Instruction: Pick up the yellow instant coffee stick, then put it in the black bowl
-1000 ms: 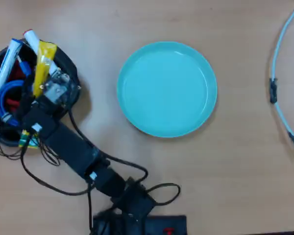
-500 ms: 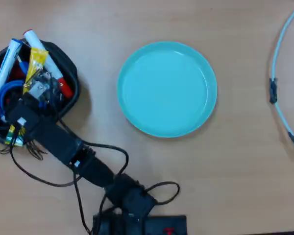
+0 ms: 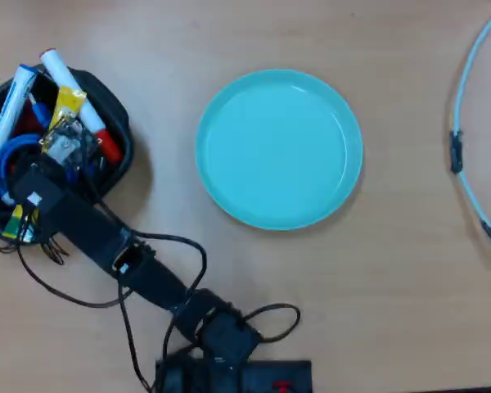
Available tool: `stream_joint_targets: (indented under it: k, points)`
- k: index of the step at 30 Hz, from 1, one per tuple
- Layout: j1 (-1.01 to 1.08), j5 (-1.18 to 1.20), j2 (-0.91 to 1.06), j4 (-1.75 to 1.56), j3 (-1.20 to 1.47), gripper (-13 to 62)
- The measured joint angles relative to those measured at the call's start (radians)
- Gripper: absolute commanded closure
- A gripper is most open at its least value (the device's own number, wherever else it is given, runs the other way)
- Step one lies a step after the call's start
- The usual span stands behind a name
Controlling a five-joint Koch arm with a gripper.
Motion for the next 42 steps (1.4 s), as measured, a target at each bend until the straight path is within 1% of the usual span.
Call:
stream_joint_targets:
  k: [6, 9, 10, 17, 25, 33, 42]
  points:
    - [0.005, 0.0, -0.002, 0.0, 0.0, 26.6]
    - [0.012, 0.0, -0.002, 0.008, 0.0, 19.8]
    - [0.017, 0.0, -0.002, 0.014, 0.0, 18.9]
    - [0.054, -0.005, -0.005, 0.094, 0.0, 18.7]
    - [0.106, -0.109, -0.003, 0.219, -0.002, 18.8]
    - [0.153, -0.11, 0.015, 0.285, -0.012, 19.1]
    - [0.167, -0.109, 0.153, 0.341, -0.014, 19.0]
